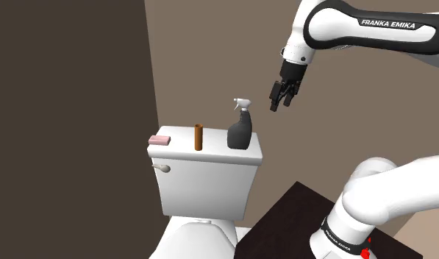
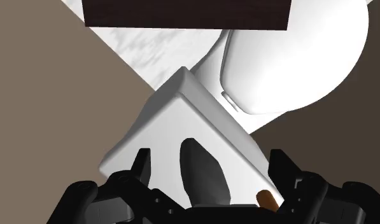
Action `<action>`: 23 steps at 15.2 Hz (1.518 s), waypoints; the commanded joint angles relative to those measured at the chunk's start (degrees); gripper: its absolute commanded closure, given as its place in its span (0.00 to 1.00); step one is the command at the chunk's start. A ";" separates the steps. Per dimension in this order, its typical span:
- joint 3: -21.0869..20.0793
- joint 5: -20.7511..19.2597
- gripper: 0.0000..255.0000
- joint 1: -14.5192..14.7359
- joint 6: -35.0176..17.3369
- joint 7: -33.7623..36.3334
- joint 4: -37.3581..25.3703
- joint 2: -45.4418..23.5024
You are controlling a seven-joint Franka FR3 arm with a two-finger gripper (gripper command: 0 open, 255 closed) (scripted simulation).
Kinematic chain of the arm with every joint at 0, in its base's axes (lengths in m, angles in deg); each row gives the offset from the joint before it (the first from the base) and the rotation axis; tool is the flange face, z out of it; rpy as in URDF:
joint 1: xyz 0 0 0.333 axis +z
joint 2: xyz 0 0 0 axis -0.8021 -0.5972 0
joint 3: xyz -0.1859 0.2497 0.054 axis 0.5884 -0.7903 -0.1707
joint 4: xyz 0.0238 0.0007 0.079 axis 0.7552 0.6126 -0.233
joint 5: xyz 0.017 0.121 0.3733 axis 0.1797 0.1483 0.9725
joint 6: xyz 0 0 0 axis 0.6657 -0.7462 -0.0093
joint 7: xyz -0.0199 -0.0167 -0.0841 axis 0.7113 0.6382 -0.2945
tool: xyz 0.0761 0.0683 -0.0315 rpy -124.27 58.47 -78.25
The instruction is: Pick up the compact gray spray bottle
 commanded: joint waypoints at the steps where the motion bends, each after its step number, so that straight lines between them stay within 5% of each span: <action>1: 0.00 0.00 0.00 0.00 0.00 0.00 0.00 0.00; 11: 7.23 0.49 0.00 8.89 -0.59 -30.17 -20.49 -24.94; 20: 7.22 0.40 0.00 8.72 -6.41 -30.46 -13.87 -24.13; 21: 7.19 0.42 1.00 8.74 -6.39 -30.41 -13.95 -24.20; 23: 7.21 0.41 1.00 8.73 -6.40 -30.44 -13.93 -24.19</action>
